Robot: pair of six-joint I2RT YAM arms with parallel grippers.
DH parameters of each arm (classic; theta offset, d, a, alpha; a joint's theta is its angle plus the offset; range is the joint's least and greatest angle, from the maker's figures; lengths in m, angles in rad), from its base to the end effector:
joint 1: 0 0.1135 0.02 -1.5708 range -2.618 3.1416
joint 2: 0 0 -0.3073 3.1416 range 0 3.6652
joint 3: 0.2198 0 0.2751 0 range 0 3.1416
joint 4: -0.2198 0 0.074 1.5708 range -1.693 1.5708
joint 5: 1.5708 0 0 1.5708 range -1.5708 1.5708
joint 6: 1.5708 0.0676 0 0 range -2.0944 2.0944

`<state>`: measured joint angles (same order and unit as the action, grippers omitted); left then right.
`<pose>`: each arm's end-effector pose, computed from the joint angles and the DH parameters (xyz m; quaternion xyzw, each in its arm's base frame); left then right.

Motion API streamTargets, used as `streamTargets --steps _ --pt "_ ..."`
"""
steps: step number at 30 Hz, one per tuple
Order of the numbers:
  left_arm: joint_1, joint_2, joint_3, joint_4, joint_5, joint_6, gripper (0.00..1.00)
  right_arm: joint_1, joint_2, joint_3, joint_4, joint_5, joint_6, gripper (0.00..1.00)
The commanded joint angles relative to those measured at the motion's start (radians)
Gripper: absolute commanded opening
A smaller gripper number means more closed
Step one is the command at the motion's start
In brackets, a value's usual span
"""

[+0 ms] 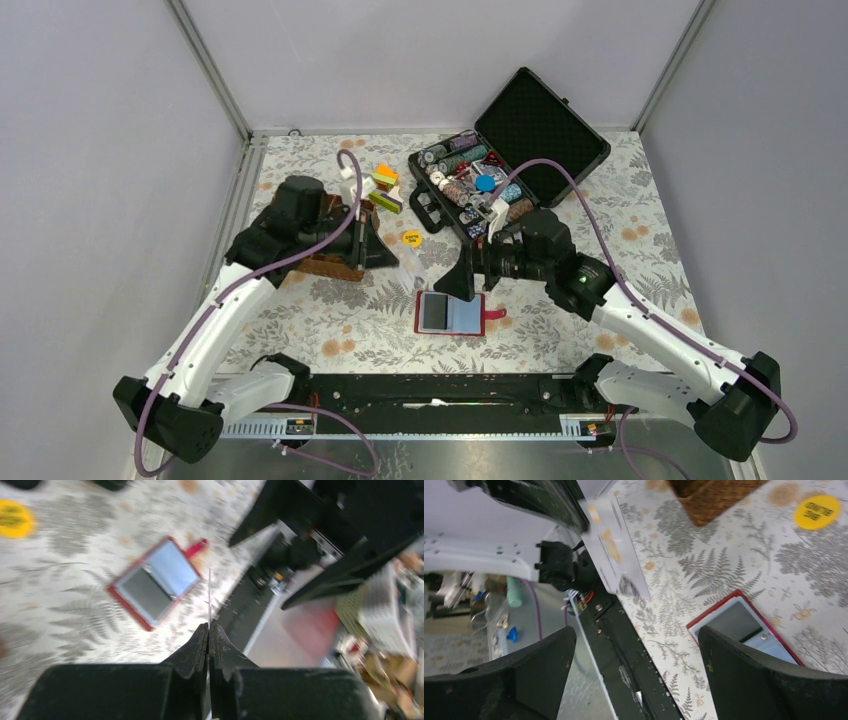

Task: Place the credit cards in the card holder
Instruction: Insert the credit card into the card holder.

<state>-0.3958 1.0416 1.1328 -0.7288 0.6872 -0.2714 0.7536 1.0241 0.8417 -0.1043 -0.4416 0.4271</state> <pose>0.1940 -0.1276 0.3878 0.2035 0.8299 -0.4230 0.3017 0.1733 0.2022 0.3481 -0.2564 0.7497 0.4710 0.3878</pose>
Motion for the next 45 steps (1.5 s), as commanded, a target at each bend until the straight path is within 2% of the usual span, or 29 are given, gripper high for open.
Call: streamTargets --steps 1,3,5,10,17,19,20,21,22,23,25,27,30,33,36,40,41,42,44,45 --pt "-0.076 -0.023 -0.042 0.140 0.315 -0.040 0.00 -0.007 -0.041 0.039 0.042 -0.188 -0.056 0.99" --pt "-0.106 -0.034 -0.064 0.178 0.363 -0.054 0.00 -0.007 -0.046 0.030 0.064 -0.225 -0.036 0.99" --pt "-0.122 -0.041 -0.078 0.217 0.406 -0.068 0.00 -0.007 -0.046 0.012 0.126 -0.293 0.009 0.93" --pt "-0.133 -0.055 -0.094 0.269 0.424 -0.097 0.00 -0.007 -0.034 -0.048 0.329 -0.448 0.149 0.70" --pt "-0.157 -0.070 -0.133 0.344 0.423 -0.152 0.00 -0.005 0.024 -0.056 0.405 -0.495 0.216 0.33" --pt "-0.161 -0.077 -0.153 0.384 0.406 -0.184 0.00 -0.005 0.027 -0.051 0.409 -0.491 0.217 0.15" --pt "-0.161 -0.081 -0.166 0.413 0.386 -0.209 0.10 -0.006 0.027 -0.052 0.408 -0.479 0.217 0.06" --pt "-0.161 -0.090 -0.183 0.447 0.360 -0.240 0.34 -0.006 0.025 -0.056 0.404 -0.453 0.215 0.00" --pt "-0.161 -0.101 -0.212 0.501 0.332 -0.287 0.57 -0.005 0.017 -0.066 0.403 -0.417 0.213 0.00" --pt "-0.161 -0.115 -0.248 0.571 0.306 -0.345 0.74 -0.005 0.005 -0.087 0.423 -0.384 0.224 0.00" --pt "-0.161 -0.147 -0.351 0.776 0.260 -0.475 0.87 -0.005 -0.022 -0.136 0.511 -0.331 0.261 0.00" --pt "-0.162 -0.165 -0.436 0.944 0.219 -0.577 0.88 -0.005 -0.042 -0.172 0.583 -0.294 0.301 0.00" --pt "-0.175 -0.178 -0.537 1.103 0.152 -0.689 0.79 -0.006 -0.041 -0.187 0.616 -0.263 0.327 0.00" --pt "-0.199 -0.184 -0.590 1.209 0.097 -0.757 0.55 -0.006 -0.046 -0.206 0.634 -0.228 0.336 0.00" --pt "-0.216 -0.187 -0.619 1.256 0.075 -0.789 0.43 -0.006 -0.061 -0.219 0.638 -0.188 0.338 0.00" --pt "-0.226 -0.198 -0.648 1.267 0.048 -0.789 0.06 -0.006 -0.076 -0.228 0.570 -0.112 0.332 0.00" --pt "-0.227 -0.199 -0.653 1.246 0.042 -0.775 0.00 -0.005 -0.075 -0.217 0.502 -0.079 0.315 0.11" --pt "-0.227 -0.198 -0.651 1.195 0.020 -0.745 0.00 -0.006 -0.081 -0.201 0.416 -0.032 0.279 0.22" --pt "-0.227 -0.190 -0.633 1.034 -0.052 -0.655 0.00 -0.006 -0.092 -0.164 0.198 0.146 0.236 0.56" --pt "-0.227 -0.178 -0.622 0.954 -0.089 -0.602 0.00 -0.005 -0.097 -0.149 0.086 0.240 0.224 0.68"
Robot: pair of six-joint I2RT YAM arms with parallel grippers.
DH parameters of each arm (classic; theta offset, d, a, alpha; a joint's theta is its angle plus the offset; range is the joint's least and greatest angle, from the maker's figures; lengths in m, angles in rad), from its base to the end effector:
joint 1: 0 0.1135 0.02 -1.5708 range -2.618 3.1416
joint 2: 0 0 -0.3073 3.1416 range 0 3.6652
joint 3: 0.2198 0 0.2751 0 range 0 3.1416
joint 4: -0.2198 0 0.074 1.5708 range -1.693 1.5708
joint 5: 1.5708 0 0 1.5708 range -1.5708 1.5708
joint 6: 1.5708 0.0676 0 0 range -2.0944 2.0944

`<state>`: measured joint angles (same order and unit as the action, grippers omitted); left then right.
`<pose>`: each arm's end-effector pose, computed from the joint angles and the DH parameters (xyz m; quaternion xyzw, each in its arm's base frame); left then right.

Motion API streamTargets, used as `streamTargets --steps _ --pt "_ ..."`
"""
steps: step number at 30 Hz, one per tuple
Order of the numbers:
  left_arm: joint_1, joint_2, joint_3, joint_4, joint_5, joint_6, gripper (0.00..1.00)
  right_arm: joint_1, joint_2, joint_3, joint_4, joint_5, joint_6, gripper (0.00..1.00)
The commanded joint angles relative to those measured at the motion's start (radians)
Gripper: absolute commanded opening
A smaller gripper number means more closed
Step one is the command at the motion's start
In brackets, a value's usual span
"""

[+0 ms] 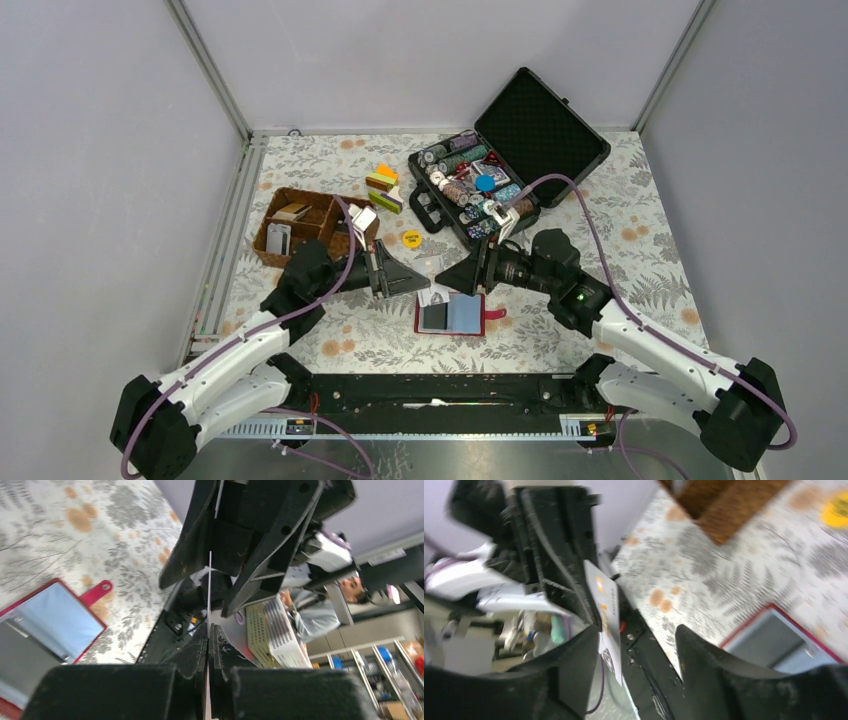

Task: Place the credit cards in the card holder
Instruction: Insert the credit card into the card holder.

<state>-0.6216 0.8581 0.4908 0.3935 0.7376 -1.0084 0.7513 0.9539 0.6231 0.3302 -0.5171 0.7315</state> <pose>0.1484 -0.1623 0.3088 0.1283 0.6884 -0.6588 0.2752 0.1587 0.1940 0.3336 -0.1875 0.6820 0.5949 0.3819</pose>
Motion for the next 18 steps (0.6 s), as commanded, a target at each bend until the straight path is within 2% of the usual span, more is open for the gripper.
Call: streamTargets --steps 1,4,10,18 --pt "-0.002 0.026 0.035 -0.248 -0.181 0.177 0.00 -0.003 -0.032 0.081 -0.439 0.397 -0.098 0.75" --pt "-0.017 0.126 0.061 -0.349 -0.217 0.258 0.00 -0.003 -0.034 0.098 -0.626 0.594 -0.115 0.82" --pt "-0.060 0.334 0.064 -0.238 -0.155 0.249 0.00 -0.003 0.065 0.108 -0.819 0.703 -0.088 0.82" --pt "-0.070 0.564 0.087 -0.110 -0.030 0.231 0.00 -0.011 0.172 0.057 -0.804 0.735 -0.078 0.81"
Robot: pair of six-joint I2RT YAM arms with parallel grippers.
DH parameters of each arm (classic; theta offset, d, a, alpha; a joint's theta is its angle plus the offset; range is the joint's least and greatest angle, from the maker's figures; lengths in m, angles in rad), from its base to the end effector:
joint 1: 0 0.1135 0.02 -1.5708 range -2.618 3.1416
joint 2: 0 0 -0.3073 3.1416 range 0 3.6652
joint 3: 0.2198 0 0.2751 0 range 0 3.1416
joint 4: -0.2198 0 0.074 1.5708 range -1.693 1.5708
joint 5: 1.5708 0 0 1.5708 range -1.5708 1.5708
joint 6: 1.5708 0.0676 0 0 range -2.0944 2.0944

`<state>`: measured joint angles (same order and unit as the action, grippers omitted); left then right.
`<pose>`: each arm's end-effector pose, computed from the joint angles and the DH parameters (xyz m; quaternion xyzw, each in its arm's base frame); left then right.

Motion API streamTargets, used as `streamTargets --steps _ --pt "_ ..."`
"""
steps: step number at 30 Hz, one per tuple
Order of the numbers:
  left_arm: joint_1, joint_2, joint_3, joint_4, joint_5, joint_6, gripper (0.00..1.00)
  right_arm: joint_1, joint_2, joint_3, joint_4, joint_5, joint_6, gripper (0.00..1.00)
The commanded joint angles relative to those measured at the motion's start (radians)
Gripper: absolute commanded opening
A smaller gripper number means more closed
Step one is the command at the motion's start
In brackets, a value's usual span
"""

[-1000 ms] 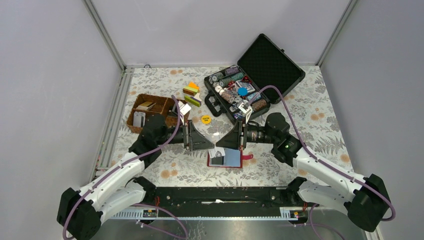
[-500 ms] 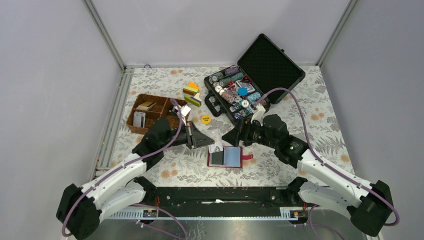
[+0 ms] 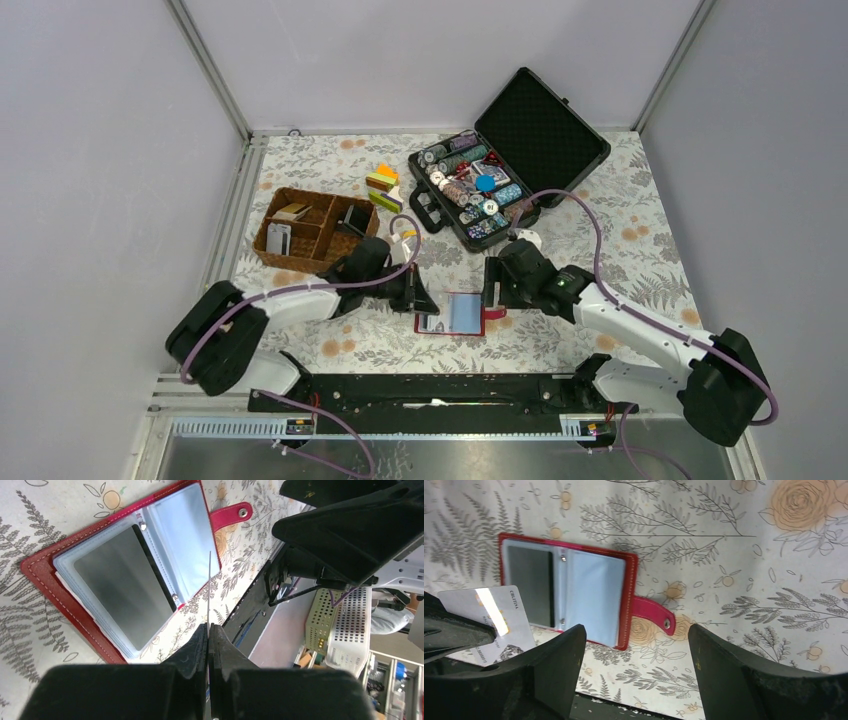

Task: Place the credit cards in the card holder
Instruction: Insert the credit card into the card holder.

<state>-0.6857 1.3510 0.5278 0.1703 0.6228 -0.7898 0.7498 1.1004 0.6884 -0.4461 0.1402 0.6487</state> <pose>0.1932 -0.2090 0.1790 0.0912 0.8593 -0.4869 0.1273 0.1842 0.1586 0.2282 -0.0228 0.9349 0.1737 0.3086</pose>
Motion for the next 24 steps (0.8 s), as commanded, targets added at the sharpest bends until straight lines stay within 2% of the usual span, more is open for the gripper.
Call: streamTargets --steps 1,6,14,24 --pt "-0.006 0.091 0.051 0.123 0.089 0.010 0.00 -0.013 0.034 -0.013 -0.021 0.075 0.003 0.80" --pt "-0.006 0.171 0.062 0.173 0.106 -0.003 0.00 -0.023 0.086 -0.050 0.033 0.024 0.012 0.67" --pt "-0.006 0.270 0.066 0.269 0.112 -0.047 0.00 -0.025 0.124 -0.068 0.060 0.023 0.015 0.48" --pt "-0.005 0.295 0.050 0.300 0.072 -0.088 0.00 -0.026 0.159 -0.081 0.077 0.048 0.018 0.33"
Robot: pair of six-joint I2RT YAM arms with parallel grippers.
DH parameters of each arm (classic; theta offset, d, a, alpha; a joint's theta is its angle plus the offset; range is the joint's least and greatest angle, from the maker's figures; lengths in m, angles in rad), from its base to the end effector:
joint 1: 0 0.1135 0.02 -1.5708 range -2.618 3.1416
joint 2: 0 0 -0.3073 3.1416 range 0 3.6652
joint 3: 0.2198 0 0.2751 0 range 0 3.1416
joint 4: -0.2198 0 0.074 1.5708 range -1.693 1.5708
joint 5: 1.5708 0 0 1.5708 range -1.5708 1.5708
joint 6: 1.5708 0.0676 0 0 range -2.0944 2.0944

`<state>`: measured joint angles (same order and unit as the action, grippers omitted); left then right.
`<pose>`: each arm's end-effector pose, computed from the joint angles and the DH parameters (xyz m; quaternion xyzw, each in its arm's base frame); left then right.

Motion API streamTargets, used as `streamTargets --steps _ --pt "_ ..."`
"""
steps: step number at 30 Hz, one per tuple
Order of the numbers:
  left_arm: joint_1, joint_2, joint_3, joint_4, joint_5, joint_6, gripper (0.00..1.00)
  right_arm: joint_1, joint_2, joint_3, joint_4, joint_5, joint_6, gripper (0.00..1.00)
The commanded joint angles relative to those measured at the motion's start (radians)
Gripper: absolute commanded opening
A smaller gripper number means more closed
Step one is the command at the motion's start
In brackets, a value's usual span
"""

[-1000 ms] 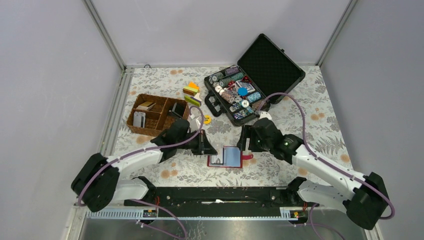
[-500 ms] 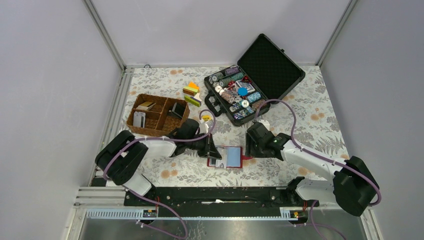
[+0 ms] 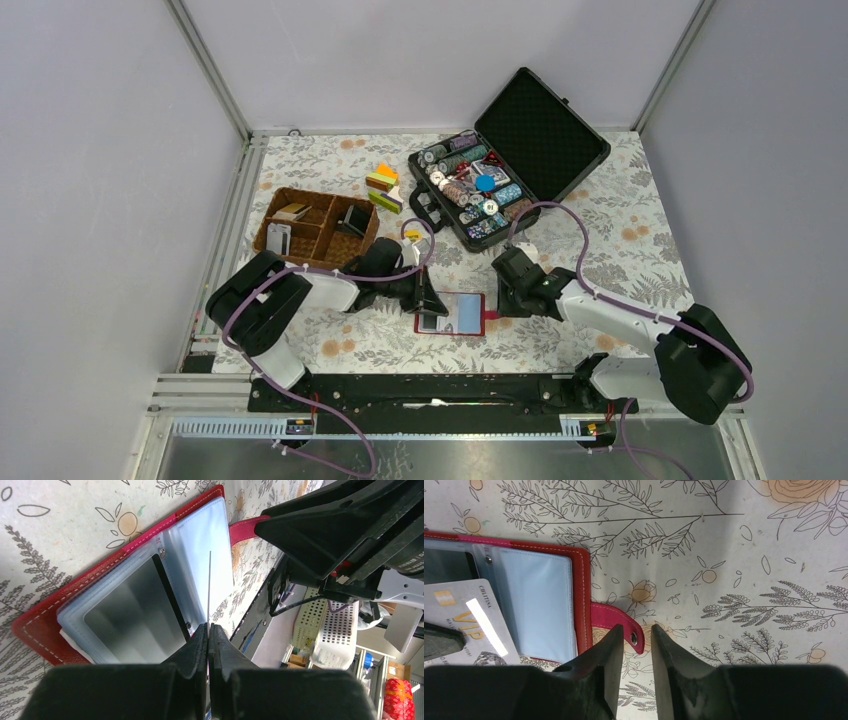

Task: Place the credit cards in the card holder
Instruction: Insert the credit card into the card holder.

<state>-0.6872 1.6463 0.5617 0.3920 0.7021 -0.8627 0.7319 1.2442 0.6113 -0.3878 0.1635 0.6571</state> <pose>0.2184 -0.2357 0.1304 0.0712 0.8595 -0.5017 0.0674 0.1910 0.1568 0.1742 -0.0137 0.9594 0.1129 0.2583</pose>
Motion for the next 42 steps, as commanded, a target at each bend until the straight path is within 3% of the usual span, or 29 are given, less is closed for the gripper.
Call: streamTargets --steps 1,7,13,20,42 --pt "-0.003 -0.001 0.015 0.075 -0.011 -0.015 0.00 -0.008 0.017 -0.002 0.019 0.025 0.008 0.31" --pt "0.001 -0.004 0.026 0.016 -0.039 0.004 0.00 -0.008 0.029 -0.005 0.019 0.031 0.005 0.10" --pt "0.014 0.000 0.039 -0.023 -0.041 0.032 0.00 -0.009 0.042 0.002 0.019 0.030 0.003 0.02" --pt "0.015 0.033 0.046 0.040 -0.013 -0.016 0.00 -0.008 0.062 0.007 0.015 0.027 0.007 0.00" --pt "0.025 0.071 0.028 0.033 -0.067 -0.026 0.00 -0.009 0.042 0.006 -0.002 0.030 0.012 0.00"
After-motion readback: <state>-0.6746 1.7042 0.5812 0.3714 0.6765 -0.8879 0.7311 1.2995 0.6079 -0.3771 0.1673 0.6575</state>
